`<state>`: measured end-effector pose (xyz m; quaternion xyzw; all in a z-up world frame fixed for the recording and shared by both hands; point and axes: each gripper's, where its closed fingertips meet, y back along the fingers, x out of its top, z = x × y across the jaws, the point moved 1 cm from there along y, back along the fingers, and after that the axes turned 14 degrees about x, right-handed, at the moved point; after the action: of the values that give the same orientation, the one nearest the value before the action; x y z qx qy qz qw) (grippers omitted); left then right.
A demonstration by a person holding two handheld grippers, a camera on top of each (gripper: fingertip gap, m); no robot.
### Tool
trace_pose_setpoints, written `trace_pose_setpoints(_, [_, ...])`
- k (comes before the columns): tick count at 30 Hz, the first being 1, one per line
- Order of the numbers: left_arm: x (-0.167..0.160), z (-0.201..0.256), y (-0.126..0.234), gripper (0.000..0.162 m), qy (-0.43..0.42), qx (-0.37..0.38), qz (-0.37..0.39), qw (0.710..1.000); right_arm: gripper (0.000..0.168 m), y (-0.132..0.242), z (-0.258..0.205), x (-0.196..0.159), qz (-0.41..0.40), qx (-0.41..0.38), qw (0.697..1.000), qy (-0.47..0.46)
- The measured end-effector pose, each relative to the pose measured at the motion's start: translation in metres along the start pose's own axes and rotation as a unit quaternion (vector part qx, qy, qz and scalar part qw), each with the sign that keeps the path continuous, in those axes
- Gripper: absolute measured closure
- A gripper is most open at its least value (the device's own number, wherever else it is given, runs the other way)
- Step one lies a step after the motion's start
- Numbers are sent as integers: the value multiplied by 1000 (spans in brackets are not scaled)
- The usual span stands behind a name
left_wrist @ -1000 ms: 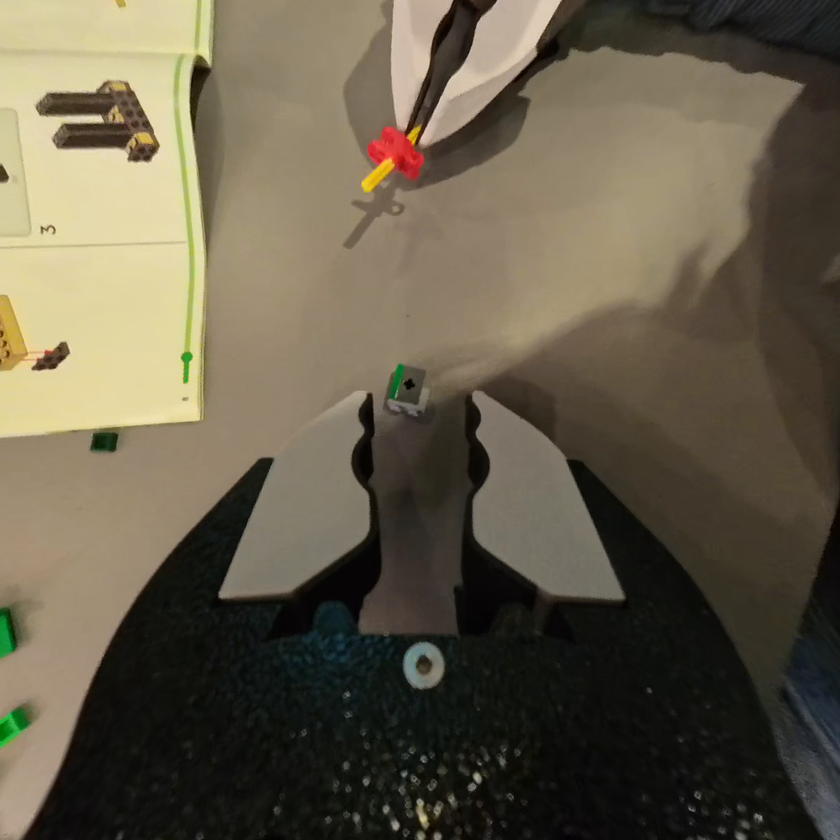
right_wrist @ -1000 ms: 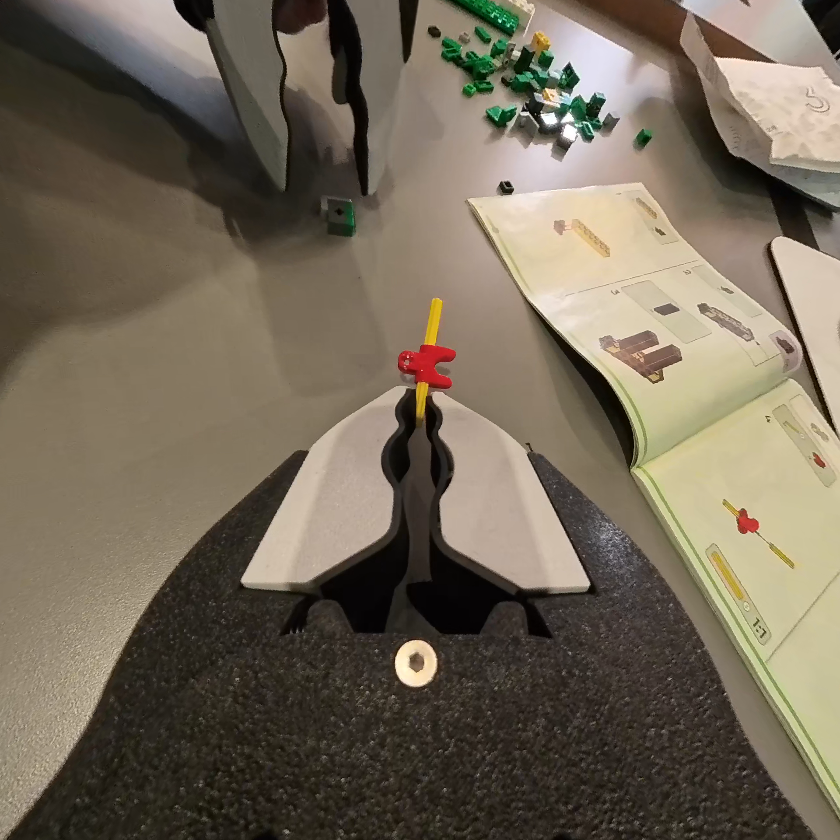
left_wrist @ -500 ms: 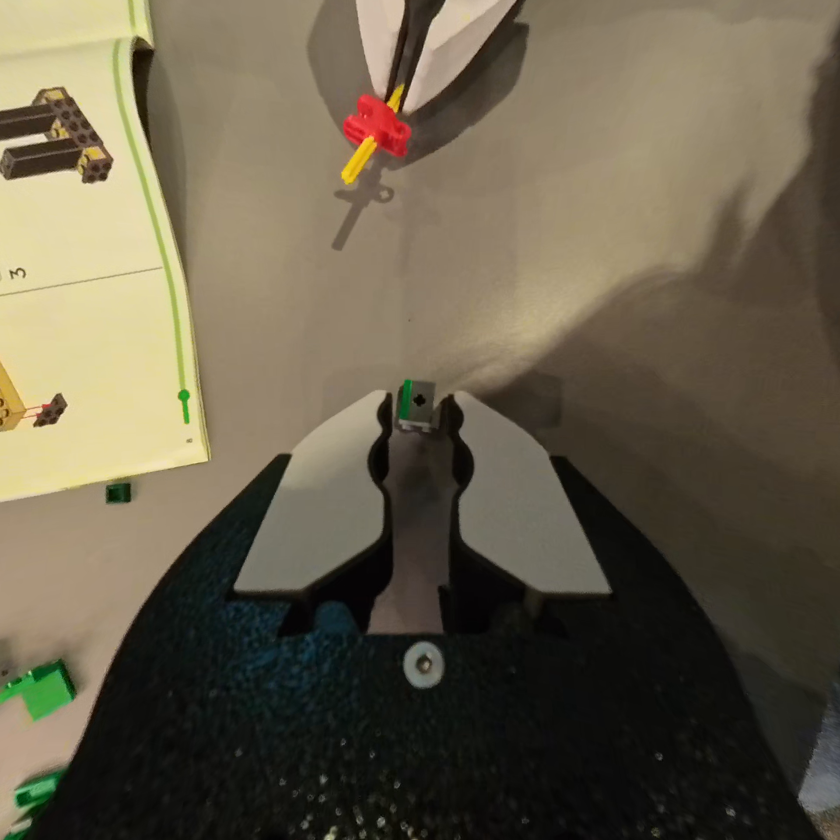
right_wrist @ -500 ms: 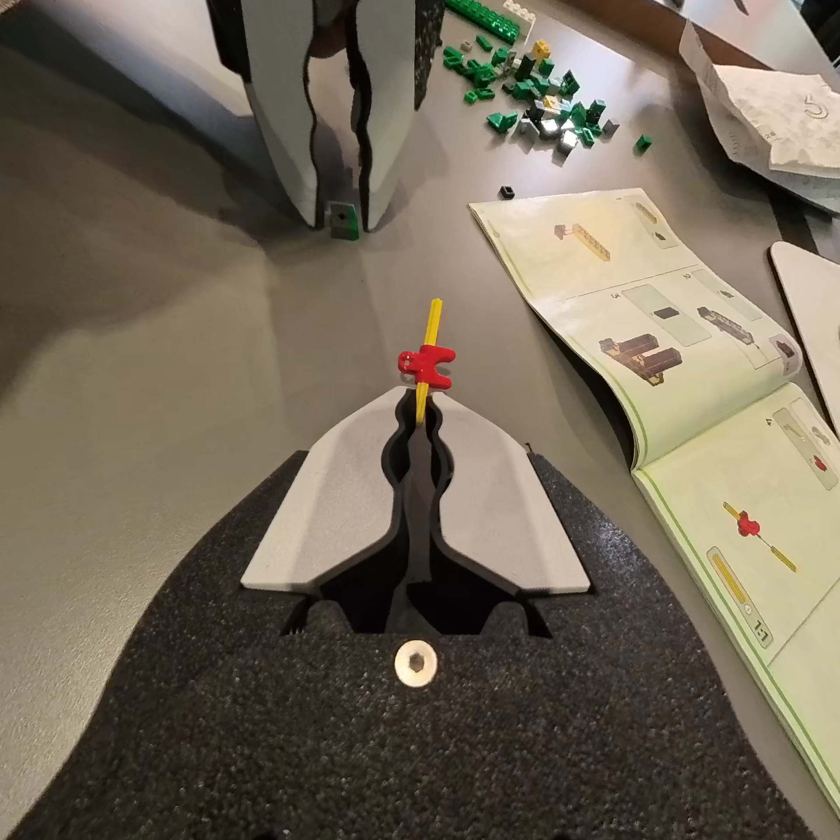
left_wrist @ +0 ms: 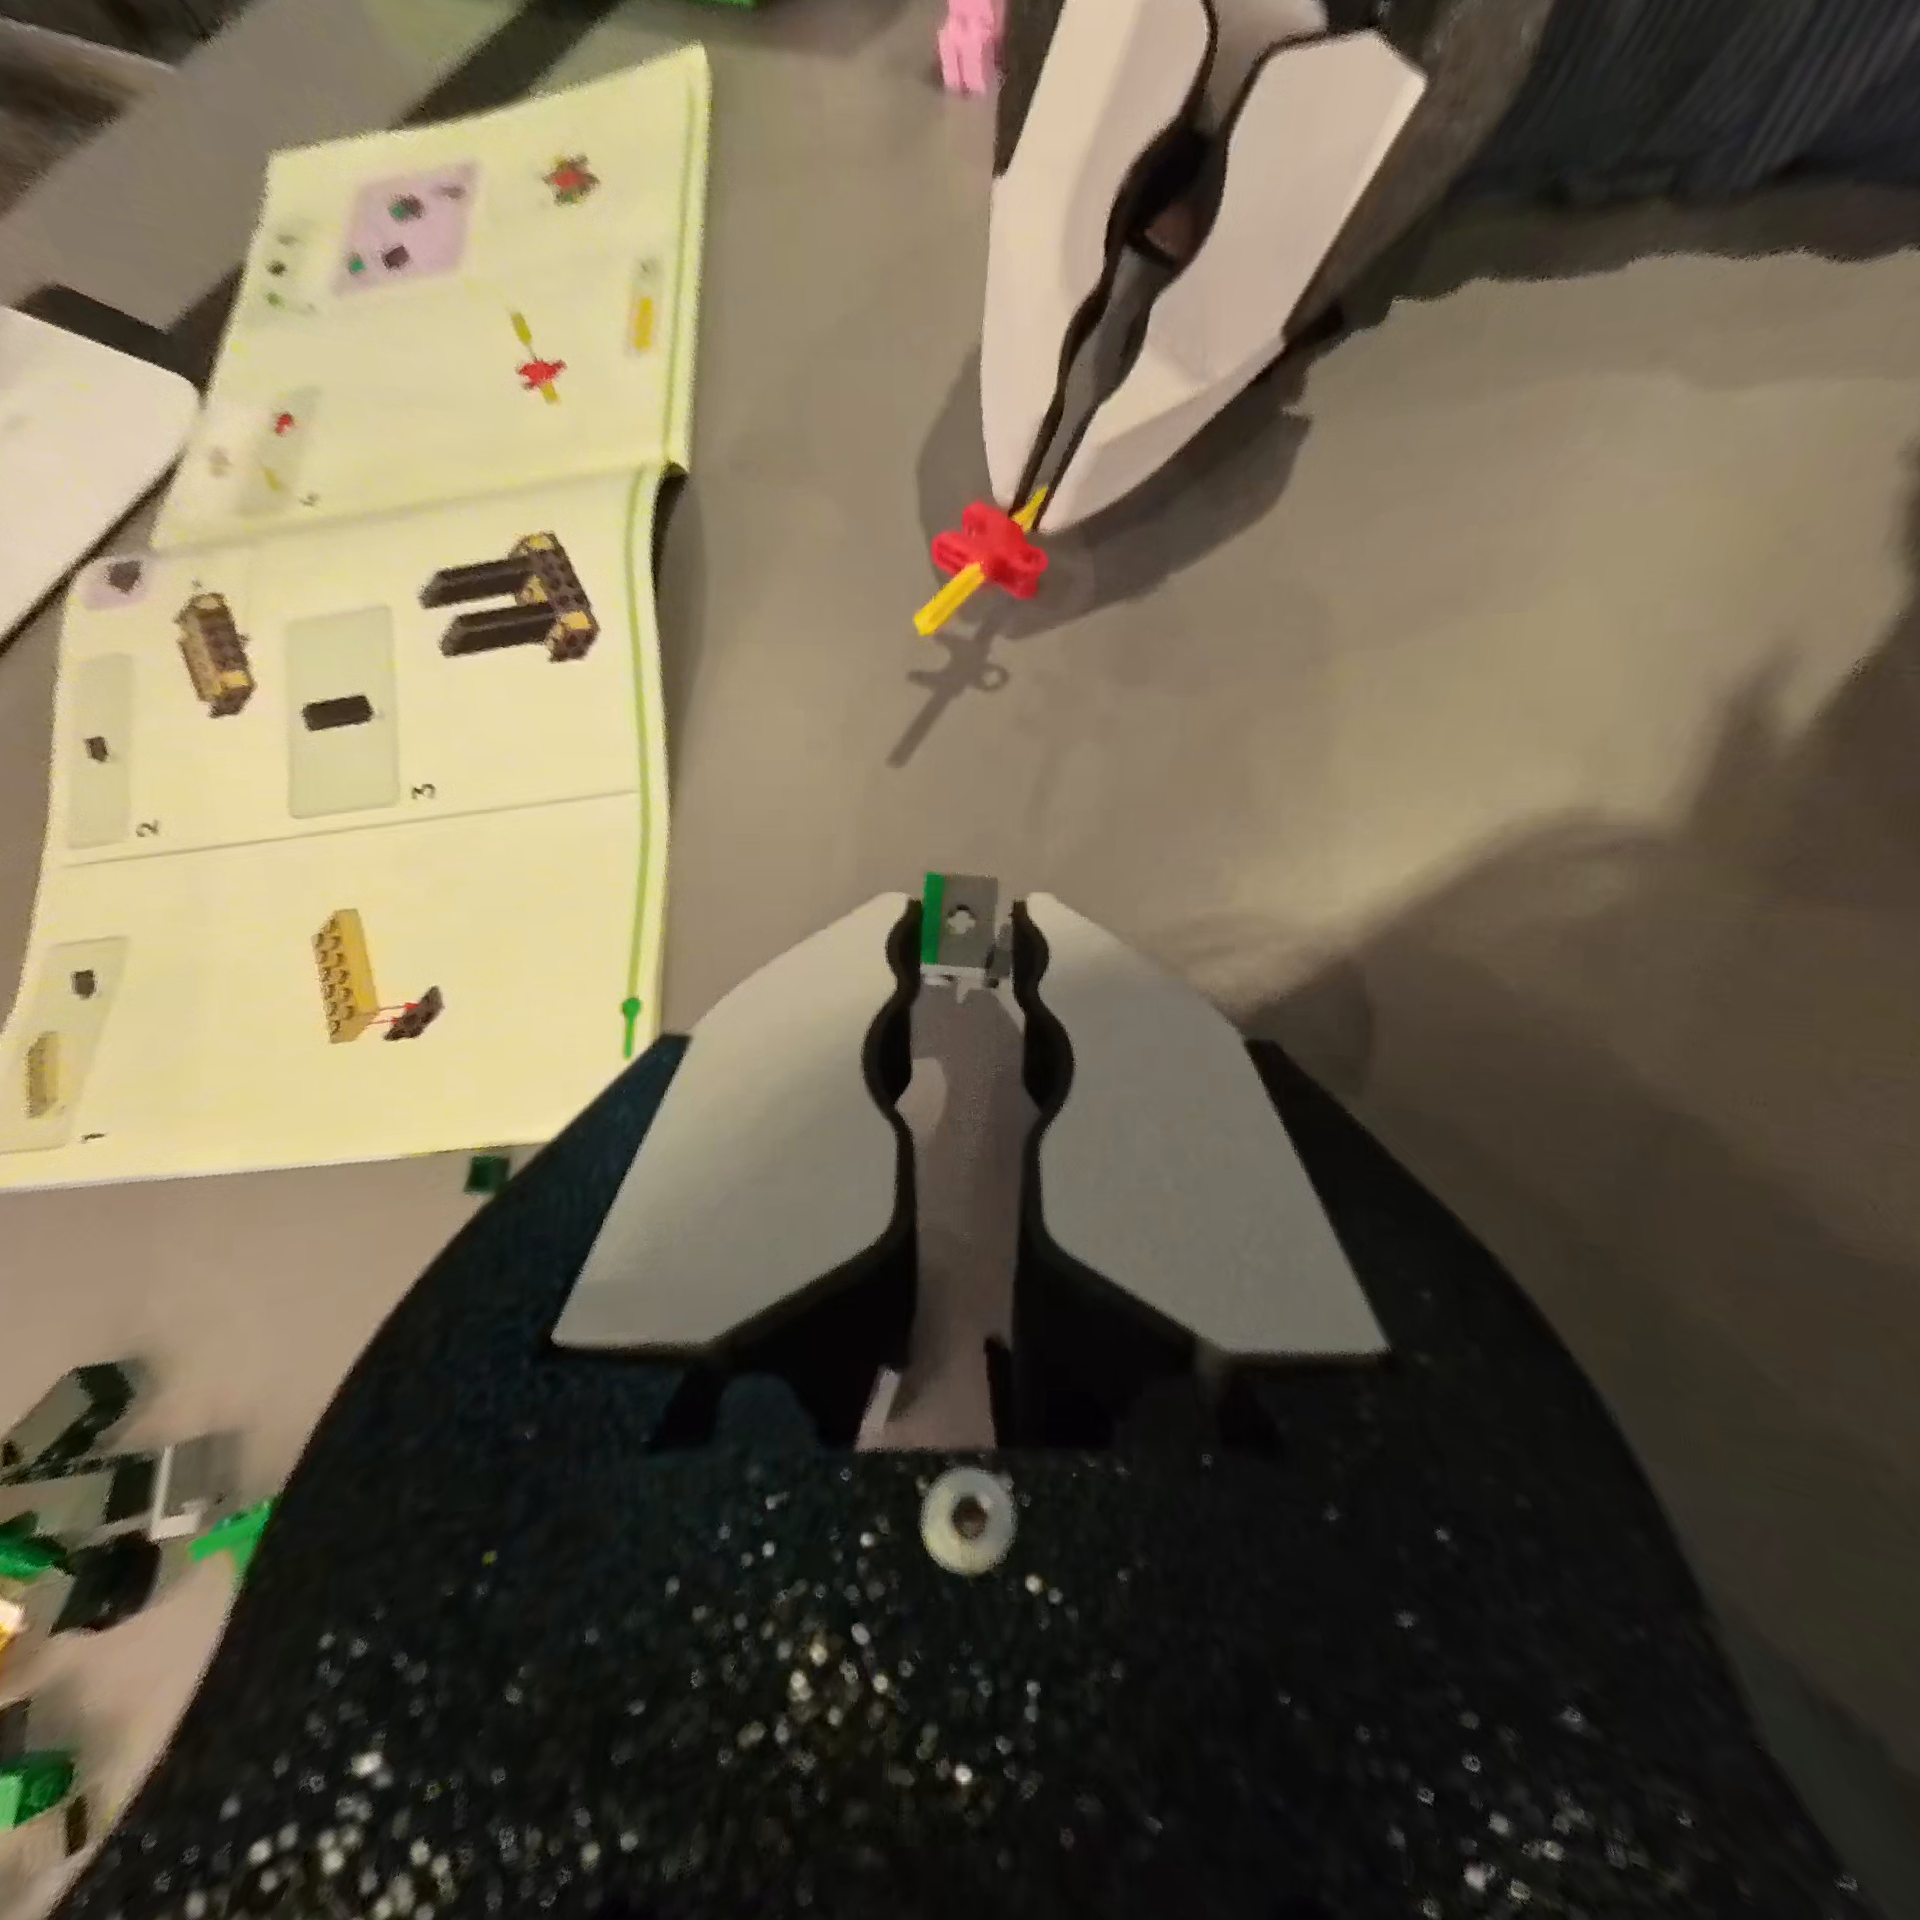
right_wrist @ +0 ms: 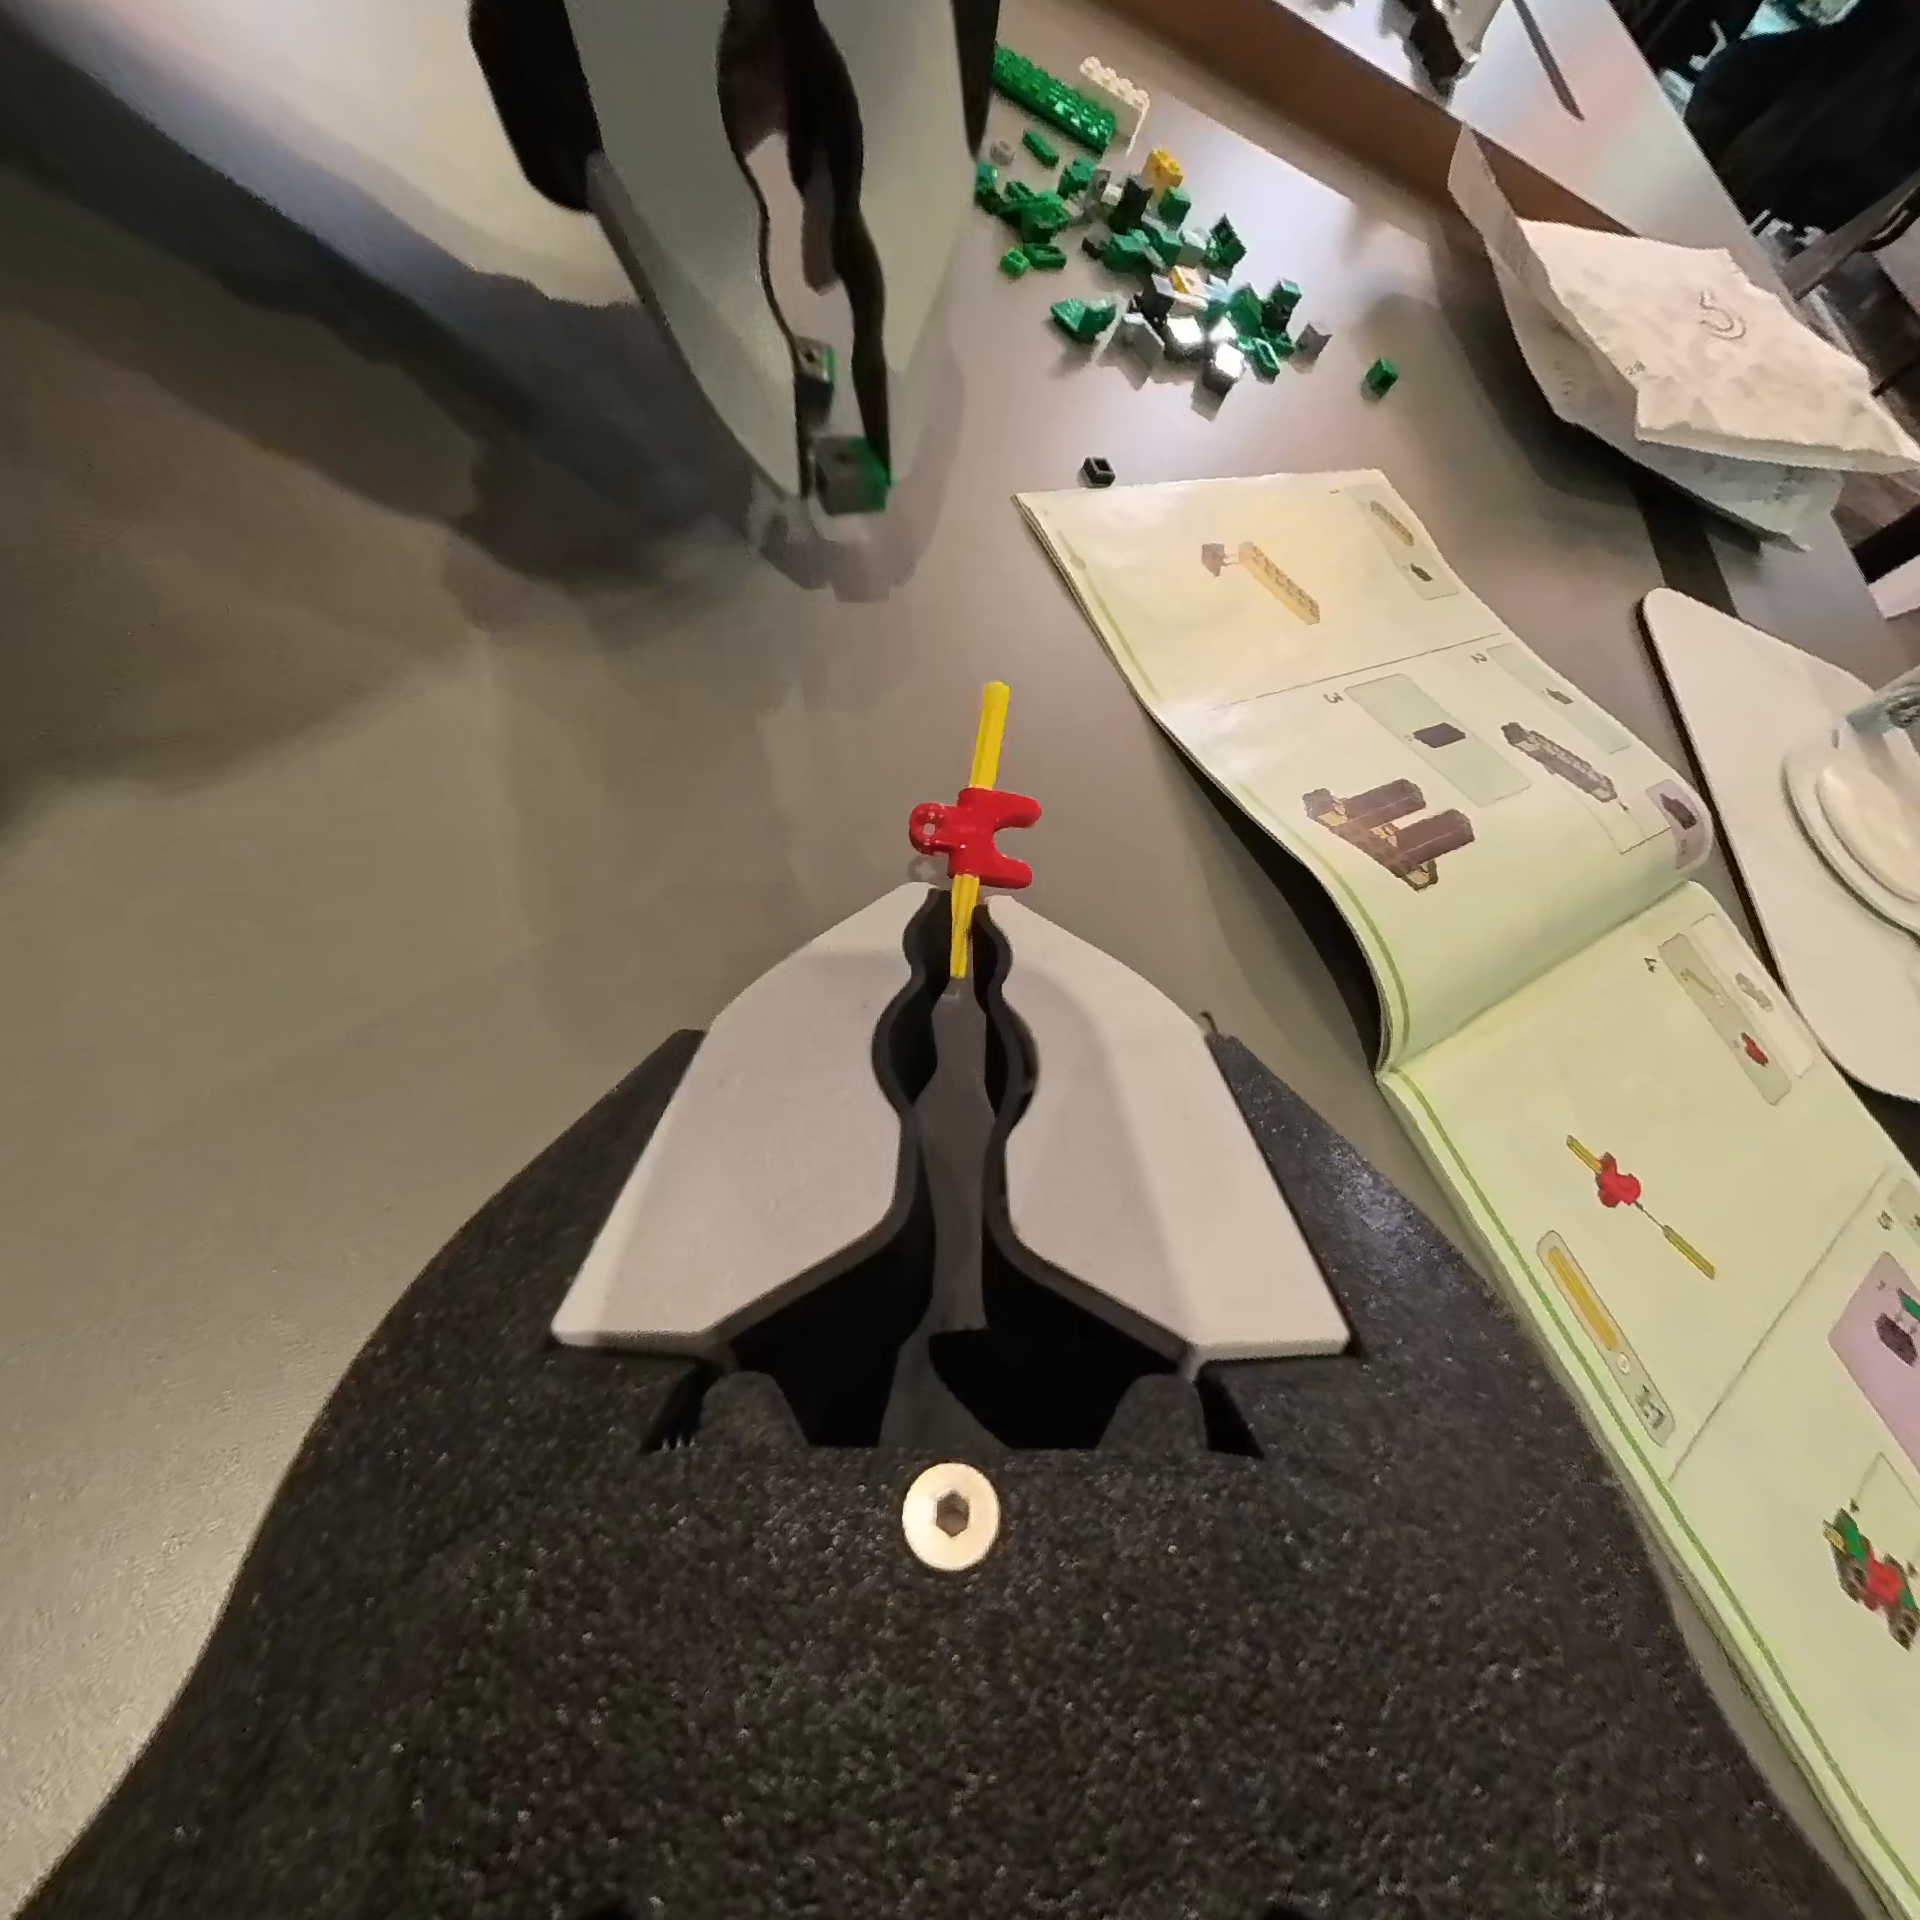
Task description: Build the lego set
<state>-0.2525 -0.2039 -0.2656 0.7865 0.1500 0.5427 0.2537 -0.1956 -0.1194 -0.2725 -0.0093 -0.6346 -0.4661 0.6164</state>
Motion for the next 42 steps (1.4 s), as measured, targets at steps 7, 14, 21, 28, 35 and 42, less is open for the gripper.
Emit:
trace_pose_setpoints(7, [14,-6,4,146,25,23,39,999,165,2,0,-15,-106,10,994,-14])
trace_pose_setpoints(14, [32,-13,6,146,47,48,99,993,165,3,-2,-28,-156,31,985,-70])
trace_pose_setpoints(21, [42,-15,6,146,38,73,129,988,165,6,0,-27,-149,25,986,-68])
trace_pose_setpoints(28, [51,-13,6,146,32,82,149,985,165,2,-3,-29,-152,37,985,-78])
trace_pose_setpoints(35, [54,-13,7,146,46,79,161,983,146,4,-7,-27,-145,62,978,-139])
trace_pose_setpoints(42, [66,-21,21,146,17,124,218,968,155,34,4,9,-61,44,978,-196])
